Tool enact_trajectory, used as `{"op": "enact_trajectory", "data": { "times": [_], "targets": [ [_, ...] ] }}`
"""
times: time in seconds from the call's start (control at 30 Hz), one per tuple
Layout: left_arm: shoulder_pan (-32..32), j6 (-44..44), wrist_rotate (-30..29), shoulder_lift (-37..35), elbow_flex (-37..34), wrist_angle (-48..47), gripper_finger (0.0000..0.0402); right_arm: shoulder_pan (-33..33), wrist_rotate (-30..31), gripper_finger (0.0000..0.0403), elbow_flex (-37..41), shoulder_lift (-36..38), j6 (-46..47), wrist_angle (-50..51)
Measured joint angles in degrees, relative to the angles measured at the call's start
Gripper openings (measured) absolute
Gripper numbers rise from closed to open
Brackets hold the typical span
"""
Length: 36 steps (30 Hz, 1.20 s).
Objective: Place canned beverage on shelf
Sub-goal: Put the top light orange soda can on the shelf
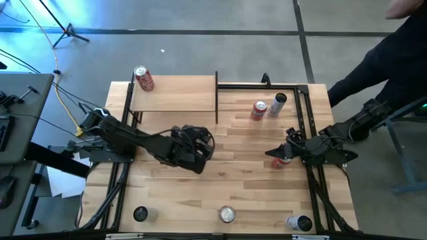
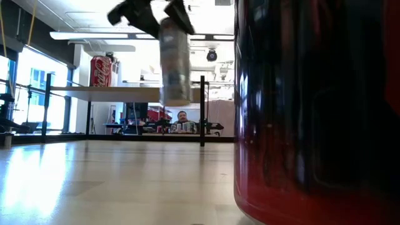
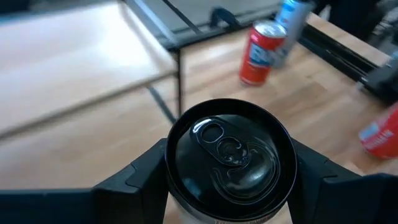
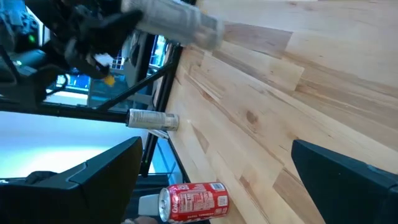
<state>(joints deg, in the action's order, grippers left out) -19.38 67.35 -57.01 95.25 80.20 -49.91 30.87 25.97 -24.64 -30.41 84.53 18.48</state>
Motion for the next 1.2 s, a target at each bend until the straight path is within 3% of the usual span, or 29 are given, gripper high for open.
{"op": "enact_trajectory", "data": {
  "times": [0.27,0.7,0.9,1.2],
  "targets": [
    [0.3,3.6,-5.5,-6.6,0.0,-10.8,0.0209,0.0,0.0,0.04,0.0,0.0,0.0,0.1],
    [8.1,2.1,-8.1,-12.5,0.0,-16.2,0.0212,0.0,0.0,0.04,0.0,0.0,0.0,0.1],
    [14.9,-0.6,-7.2,-13.6,0.0,-16.2,0.0212,0.0,0.0,0.04,0.0,0.0,0.0,0.2],
    [25.8,-2.7,-0.5,-15.6,0.0,-15.9,0.0212,0.0,0.0,0.04,0.0,0.0,0.0,0.2]
  ]
}}
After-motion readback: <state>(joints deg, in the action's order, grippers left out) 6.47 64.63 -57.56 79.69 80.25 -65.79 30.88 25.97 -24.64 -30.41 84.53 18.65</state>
